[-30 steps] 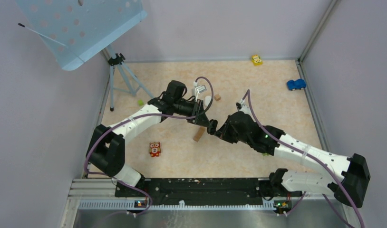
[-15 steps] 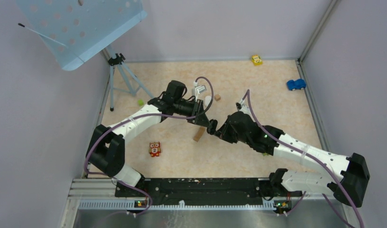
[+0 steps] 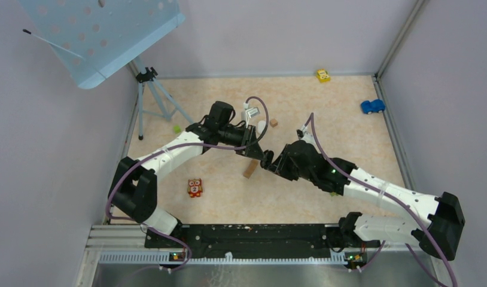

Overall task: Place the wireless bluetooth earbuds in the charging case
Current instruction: Adjust the left earbud in the left side groove of the charging case.

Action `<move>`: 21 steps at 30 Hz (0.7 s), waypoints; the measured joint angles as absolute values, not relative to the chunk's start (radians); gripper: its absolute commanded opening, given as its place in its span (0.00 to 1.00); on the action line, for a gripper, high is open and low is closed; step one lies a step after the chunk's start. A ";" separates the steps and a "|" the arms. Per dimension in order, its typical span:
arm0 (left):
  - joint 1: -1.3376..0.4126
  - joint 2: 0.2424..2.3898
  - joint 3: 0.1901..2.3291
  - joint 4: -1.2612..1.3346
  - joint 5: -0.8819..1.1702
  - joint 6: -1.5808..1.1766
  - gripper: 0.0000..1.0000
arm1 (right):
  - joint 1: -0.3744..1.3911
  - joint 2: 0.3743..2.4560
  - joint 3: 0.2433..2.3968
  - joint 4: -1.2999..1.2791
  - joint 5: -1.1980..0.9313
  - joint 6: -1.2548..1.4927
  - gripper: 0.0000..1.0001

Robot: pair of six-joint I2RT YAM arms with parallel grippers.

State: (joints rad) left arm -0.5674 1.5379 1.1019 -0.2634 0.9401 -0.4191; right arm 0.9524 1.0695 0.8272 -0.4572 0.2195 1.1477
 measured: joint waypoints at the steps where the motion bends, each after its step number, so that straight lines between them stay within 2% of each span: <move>1: -0.567 1.538 1.102 -0.263 0.940 -0.419 0.00 | 0.952 1.069 0.827 -0.457 0.220 1.147 0.25; 7: -0.567 1.538 1.102 -0.263 0.940 -0.419 0.00 | 0.952 1.068 0.827 -0.456 0.220 1.148 0.26; 21: -0.567 1.538 1.106 -0.264 0.940 -0.416 0.00 | 0.952 1.042 0.824 -0.434 0.222 1.175 0.15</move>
